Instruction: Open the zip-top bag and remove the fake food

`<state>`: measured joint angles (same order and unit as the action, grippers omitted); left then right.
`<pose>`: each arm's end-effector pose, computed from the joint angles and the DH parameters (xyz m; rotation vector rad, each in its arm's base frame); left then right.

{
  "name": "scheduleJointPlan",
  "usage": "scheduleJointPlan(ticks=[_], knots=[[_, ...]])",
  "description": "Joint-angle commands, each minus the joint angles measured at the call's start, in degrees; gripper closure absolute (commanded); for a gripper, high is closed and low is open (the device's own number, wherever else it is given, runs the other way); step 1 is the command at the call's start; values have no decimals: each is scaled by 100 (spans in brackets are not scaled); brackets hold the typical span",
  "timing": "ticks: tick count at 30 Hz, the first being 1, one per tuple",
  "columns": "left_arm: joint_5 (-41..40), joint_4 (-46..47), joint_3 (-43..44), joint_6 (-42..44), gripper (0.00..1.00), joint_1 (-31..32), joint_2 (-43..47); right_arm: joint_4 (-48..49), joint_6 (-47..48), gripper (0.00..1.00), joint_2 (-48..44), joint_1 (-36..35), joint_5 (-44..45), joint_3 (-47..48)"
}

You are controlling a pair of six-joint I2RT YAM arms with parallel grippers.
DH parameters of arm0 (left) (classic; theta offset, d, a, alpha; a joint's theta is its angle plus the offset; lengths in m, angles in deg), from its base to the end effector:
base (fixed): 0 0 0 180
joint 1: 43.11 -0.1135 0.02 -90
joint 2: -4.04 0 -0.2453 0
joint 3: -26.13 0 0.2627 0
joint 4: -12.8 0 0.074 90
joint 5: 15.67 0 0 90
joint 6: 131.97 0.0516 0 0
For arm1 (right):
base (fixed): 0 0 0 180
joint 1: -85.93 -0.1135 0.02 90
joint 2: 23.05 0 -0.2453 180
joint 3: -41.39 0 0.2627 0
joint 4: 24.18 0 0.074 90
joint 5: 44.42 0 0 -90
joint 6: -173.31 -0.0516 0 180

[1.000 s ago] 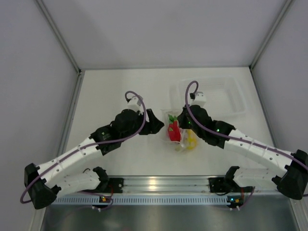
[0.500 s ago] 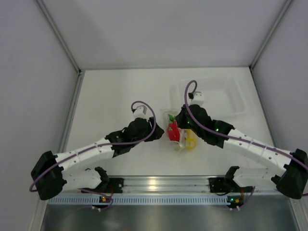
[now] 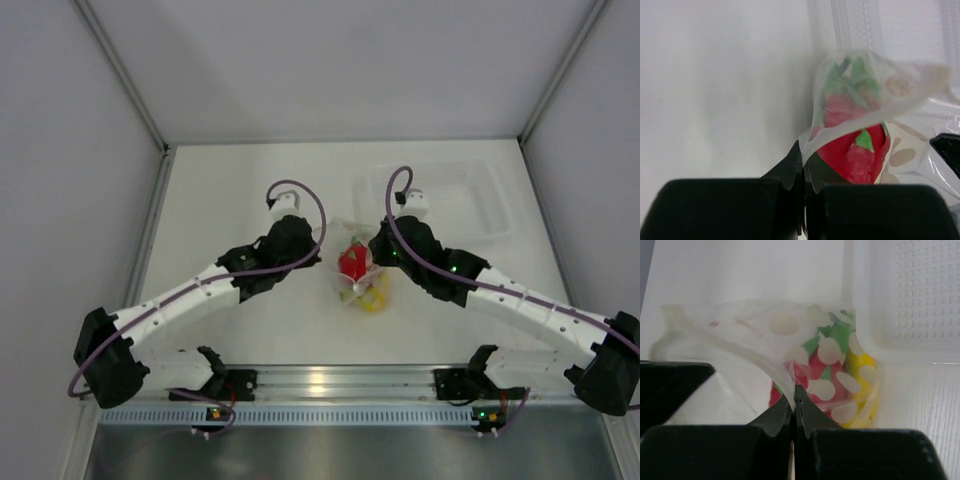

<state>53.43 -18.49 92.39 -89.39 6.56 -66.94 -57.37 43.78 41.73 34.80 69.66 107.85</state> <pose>0.2087 -0.2173 0.2519 -0.1634 2.2034 -0.5713 0.1929 0.2058 0.2798 0.0372 2.1101 0.5202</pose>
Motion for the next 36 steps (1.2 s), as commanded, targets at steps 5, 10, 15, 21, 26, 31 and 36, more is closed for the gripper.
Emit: scheduleJointPlan(ticks=[5,10,15,21,26,31,36], knots=[[-977,-2057,2144,1498,100,-616,350,153,-160,100,176,192,151,-403],[-687,-2208,2262,1648,100,-590,-143,539,-318,100,413,218,-69,-605],[-827,-2181,2042,1473,100,-380,-617,926,-459,100,413,314,-342,-1080],[-766,-2173,2077,1420,100,-300,-628,812,-389,90,89,596,-439,-1476],[-310,-2077,2392,1507,100,-169,-636,628,-100,78,-509,605,-657,-1292],[-388,-2067,2771,1516,100,358,-917,260,252,75,-834,613,-1106,-669],[-467,-2085,3034,1472,100,579,-1137,-110,735,74,-914,552,-1590,-27]])
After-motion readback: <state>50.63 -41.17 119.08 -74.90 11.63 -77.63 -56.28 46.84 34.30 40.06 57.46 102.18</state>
